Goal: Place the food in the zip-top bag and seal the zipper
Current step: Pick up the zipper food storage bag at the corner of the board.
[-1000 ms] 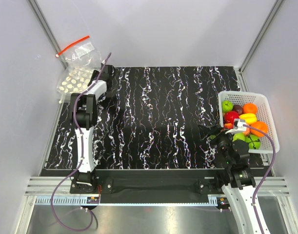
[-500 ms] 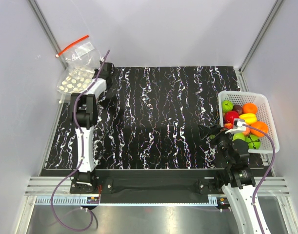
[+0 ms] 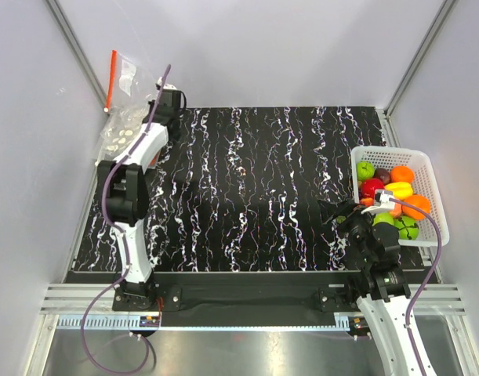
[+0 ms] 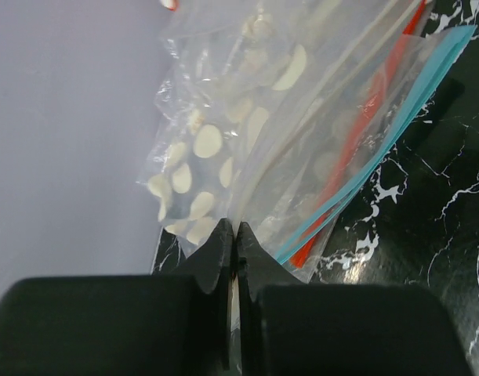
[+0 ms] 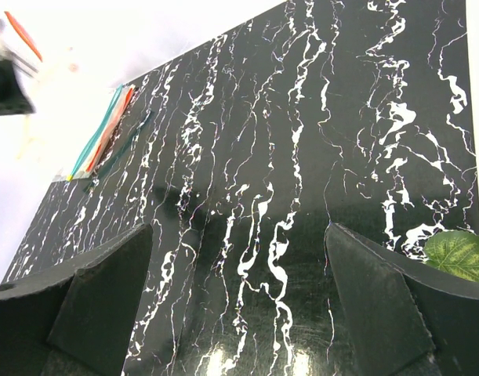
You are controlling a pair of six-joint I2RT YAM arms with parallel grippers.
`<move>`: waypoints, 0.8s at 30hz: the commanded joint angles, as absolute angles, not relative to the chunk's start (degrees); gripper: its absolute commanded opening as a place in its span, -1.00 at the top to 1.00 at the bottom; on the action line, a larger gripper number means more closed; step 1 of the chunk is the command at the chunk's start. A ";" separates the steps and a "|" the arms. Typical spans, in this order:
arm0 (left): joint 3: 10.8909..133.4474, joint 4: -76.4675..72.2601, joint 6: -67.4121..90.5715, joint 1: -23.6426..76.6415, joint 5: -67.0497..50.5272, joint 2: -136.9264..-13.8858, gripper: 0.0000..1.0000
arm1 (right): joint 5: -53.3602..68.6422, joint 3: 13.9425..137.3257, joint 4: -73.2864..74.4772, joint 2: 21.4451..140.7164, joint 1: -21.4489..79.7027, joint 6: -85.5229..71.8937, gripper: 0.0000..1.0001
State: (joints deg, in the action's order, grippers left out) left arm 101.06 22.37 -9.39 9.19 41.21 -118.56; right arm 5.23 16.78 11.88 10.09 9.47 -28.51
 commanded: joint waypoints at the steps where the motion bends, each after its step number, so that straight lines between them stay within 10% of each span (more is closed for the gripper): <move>1: 98.01 23.55 -4.40 8.70 42.81 -110.33 1.00 | 5.36 17.05 9.84 10.55 9.49 -28.30 -1.00; 24: 106.56 37.44 15.63 10.54 14.98 -93.44 0.73 | 6.24 16.96 8.88 12.04 9.40 -27.95 -1.00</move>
